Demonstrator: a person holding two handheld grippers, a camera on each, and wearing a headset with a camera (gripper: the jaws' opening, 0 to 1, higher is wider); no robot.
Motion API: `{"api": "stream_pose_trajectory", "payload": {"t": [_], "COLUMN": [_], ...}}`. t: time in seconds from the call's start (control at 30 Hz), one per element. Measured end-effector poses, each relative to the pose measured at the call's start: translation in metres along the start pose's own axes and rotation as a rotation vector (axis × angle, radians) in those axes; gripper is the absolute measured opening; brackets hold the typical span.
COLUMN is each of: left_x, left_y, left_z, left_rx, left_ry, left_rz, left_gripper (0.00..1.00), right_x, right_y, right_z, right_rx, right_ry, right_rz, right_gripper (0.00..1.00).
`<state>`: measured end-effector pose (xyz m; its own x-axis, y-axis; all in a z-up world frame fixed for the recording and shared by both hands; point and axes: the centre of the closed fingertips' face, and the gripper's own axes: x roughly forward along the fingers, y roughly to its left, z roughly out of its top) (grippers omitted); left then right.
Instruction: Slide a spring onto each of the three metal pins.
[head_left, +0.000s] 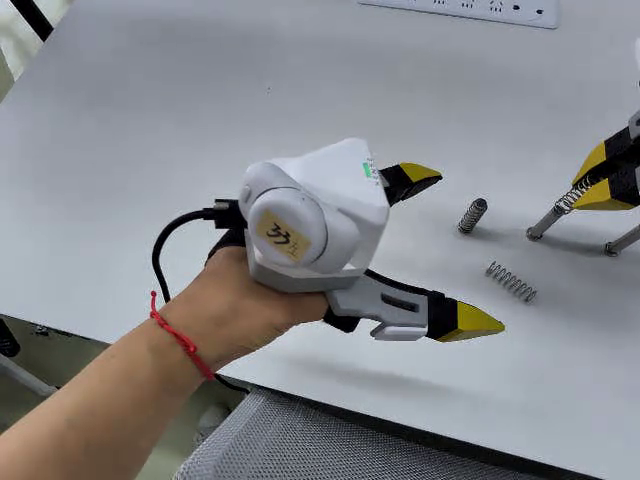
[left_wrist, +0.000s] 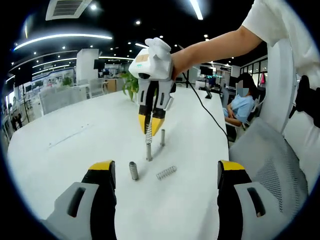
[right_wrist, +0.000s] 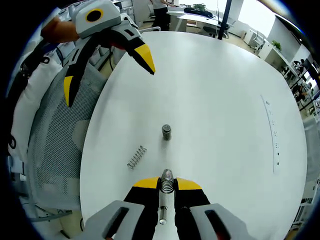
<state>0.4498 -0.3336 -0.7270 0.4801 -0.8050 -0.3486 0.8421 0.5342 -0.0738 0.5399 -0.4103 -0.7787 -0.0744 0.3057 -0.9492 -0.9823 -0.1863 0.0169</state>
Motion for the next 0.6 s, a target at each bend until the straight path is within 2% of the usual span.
{"api": "stream_pose_trajectory", "payload": {"t": [0.6], "left_x": [0.000], "left_y": [-0.004], "left_z": [-0.002], "left_rx": [-0.012], "left_ry": [-0.006], "left_rz": [-0.008], "left_gripper": [0.82], "right_x": [0.012], "right_y": [-0.001], "right_z": [-0.003], "right_rx": [-0.002], "right_ry": [0.009], "right_rz": [0.009], "right_gripper": [0.07]}}
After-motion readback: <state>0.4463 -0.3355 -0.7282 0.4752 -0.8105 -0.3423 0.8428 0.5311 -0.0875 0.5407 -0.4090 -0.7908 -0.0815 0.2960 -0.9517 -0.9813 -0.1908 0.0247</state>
